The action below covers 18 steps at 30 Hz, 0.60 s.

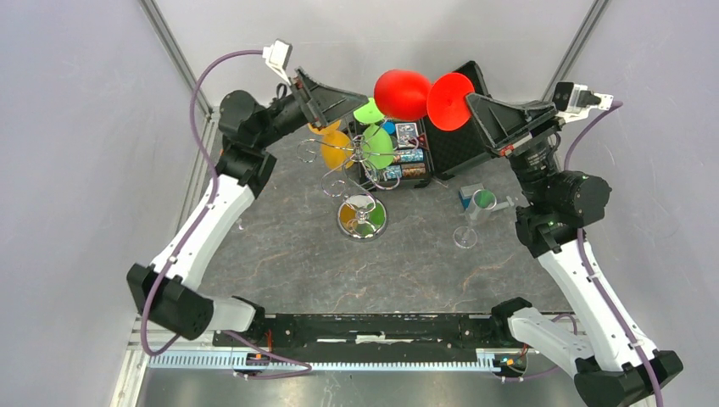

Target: Take the wine glass off the wine glass rack

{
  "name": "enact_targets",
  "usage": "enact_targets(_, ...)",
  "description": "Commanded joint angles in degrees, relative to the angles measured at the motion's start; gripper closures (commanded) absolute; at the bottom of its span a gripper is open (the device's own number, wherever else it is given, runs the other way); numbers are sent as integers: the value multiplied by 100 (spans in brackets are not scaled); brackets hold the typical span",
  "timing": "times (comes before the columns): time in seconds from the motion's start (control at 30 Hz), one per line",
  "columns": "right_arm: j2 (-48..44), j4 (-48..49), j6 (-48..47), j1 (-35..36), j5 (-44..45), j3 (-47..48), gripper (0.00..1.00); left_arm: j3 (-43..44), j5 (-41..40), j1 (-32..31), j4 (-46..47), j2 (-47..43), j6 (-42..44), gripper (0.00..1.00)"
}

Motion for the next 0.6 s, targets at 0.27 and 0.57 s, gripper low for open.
enact_targets(0.27,35,859,1075,12,-219,-497,100,150,394,-306,2415,415,-2501,18)
enact_targets(0.57,69,977,1094,11,66,-827,100,-151,635,-510,3351,170,-3447,44)
